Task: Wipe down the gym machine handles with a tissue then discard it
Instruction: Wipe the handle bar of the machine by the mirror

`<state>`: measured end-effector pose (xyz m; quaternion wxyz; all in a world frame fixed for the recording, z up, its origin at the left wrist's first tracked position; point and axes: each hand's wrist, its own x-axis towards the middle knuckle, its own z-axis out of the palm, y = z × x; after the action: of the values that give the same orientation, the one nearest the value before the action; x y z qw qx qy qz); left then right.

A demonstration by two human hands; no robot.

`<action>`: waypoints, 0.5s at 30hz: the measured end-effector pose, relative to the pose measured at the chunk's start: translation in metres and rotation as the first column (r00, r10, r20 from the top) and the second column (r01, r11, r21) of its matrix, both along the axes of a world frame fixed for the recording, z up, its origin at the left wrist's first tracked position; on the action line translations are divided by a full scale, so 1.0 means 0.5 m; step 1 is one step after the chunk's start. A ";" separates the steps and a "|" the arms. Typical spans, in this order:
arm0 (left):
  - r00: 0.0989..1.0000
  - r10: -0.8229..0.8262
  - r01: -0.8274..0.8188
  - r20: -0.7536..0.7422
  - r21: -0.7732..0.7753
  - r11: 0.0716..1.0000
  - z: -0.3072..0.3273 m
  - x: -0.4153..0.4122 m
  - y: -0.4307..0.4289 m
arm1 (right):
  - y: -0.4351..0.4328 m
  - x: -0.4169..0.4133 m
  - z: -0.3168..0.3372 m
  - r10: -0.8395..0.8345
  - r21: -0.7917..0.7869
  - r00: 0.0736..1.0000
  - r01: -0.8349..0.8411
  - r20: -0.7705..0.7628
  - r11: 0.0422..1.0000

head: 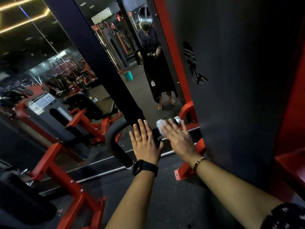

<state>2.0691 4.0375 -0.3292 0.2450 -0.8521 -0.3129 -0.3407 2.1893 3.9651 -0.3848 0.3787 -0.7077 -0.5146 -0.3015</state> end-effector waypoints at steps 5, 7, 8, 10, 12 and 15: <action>1.000 -0.006 0.006 0.015 -0.015 1.000 0.002 0.002 -0.004 | -0.010 0.026 0.017 -0.237 -0.042 0.950 0.233 -0.201 0.971; 1.000 -0.009 0.009 0.022 -0.011 1.000 0.000 0.003 -0.002 | 0.007 -0.004 0.032 -0.191 0.001 0.956 0.196 -0.223 0.981; 1.000 -0.010 0.010 0.024 -0.008 1.000 -0.001 0.004 -0.001 | 0.016 -0.020 0.037 -0.129 0.007 0.967 0.134 -0.219 0.991; 0.999 -0.022 0.021 0.036 0.010 1.000 -0.003 0.004 0.002 | 0.025 -0.045 0.036 0.008 -0.040 0.983 -0.015 -0.182 0.999; 0.999 -0.030 0.029 0.037 0.013 0.999 -0.003 0.004 0.005 | 0.018 -0.030 0.028 0.087 -0.079 0.992 -0.094 -0.089 0.992; 0.999 -0.028 0.028 0.023 -0.003 1.000 -0.002 0.005 0.004 | -0.005 0.027 0.019 0.010 -0.087 0.997 -0.017 -0.073 0.996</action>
<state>2.0714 4.0395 -0.3300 0.2350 -0.8528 -0.3043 -0.3533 2.2029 3.9628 -0.3754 0.3676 -0.7307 -0.5180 -0.2502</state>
